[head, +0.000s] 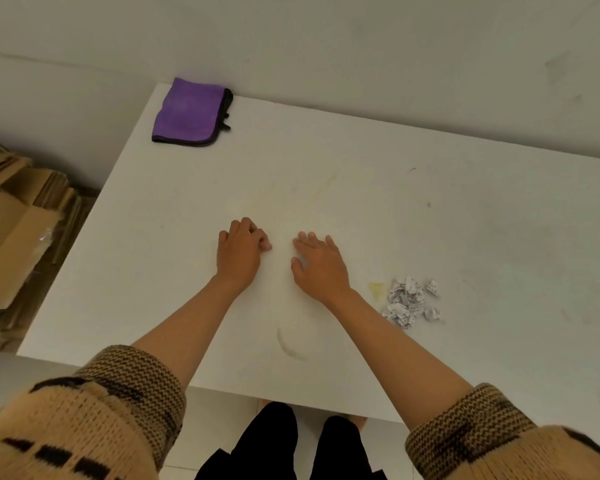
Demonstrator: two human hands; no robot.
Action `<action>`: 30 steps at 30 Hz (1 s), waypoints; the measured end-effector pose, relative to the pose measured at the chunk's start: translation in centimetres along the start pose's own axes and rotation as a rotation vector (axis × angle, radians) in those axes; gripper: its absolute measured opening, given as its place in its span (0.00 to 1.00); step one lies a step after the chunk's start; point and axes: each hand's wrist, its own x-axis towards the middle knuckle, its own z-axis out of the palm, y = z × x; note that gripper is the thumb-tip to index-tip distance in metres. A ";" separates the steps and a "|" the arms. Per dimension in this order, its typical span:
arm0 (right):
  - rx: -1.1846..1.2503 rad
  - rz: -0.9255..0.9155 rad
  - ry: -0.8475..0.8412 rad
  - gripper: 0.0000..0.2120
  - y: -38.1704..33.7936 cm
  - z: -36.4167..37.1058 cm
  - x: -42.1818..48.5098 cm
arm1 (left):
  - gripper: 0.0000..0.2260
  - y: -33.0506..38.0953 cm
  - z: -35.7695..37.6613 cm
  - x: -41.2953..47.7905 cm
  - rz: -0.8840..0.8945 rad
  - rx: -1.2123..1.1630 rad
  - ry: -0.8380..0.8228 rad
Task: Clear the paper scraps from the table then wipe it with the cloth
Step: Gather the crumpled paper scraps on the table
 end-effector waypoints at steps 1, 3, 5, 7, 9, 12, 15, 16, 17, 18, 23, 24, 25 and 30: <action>0.014 0.005 -0.012 0.22 0.0 -0.2 0.0 | 0.07 -0.1 -0.1 0.0 0.010 0.002 -0.015; 0.083 0.038 -0.051 0.21 0.0 -0.8 0.3 | 0.07 -0.3 -0.3 -0.3 0.036 -0.065 -0.013; 0.252 0.120 -0.088 0.18 -0.2 -2.0 0.4 | 0.08 -0.3 -0.6 -1.1 -0.002 -0.215 -0.040; 0.472 0.200 -0.097 0.15 -0.4 -3.2 0.2 | 0.09 0.3 -1.1 -2.0 -0.089 -0.398 -0.074; 0.629 0.199 -0.124 0.13 -0.7 -4.0 -0.2 | 0.09 1.9 -2.0 -2.4 -0.141 -0.566 -0.027; 0.823 0.162 -0.171 0.08 -1.2 -4.4 -0.9 | 0.06 5.7 -3.4 -1.4 -0.162 -0.779 0.052; 1.029 0.246 -0.027 0.07 -1.0 -4.7 -1.3 | 0.04 9.0 -3.7 0.0 -0.152 -0.847 0.060; 1.088 0.280 0.039 0.08 -0.6 -5.0 -1.5 | 0.03 9.6 -3.4 0.2 -0.148 -0.842 0.066; 1.141 0.304 0.094 0.09 -0.1 -5.3 -1.7 | 0.03 10.1 -3.0 0.3 -0.150 -0.831 0.072; 1.174 0.324 0.133 0.11 0.5 -5.6 -2.0 | 0.03 10.4 -2.6 0.2 -0.159 -0.816 0.077; 1.159 0.315 0.187 0.09 4.4 -7.2 -3.8 | 0.04 12.0 -0.4 -1.1 -0.169 -0.797 -0.006; 1.129 0.321 0.190 0.07 5.2 -7.5 -4.1 | 0.05 12.4 0.2 -1.5 -0.161 -0.783 -0.044; 1.099 0.331 0.184 0.06 5.9 -7.8 -4.4 | 0.06 12.9 0.7 -1.8 -0.154 -0.770 -0.076; 0.820 0.274 0.023 0.04 9.3 -8.8 -5.5 | 0.05 15.0 3.1 -3.4 -0.083 -0.694 -0.162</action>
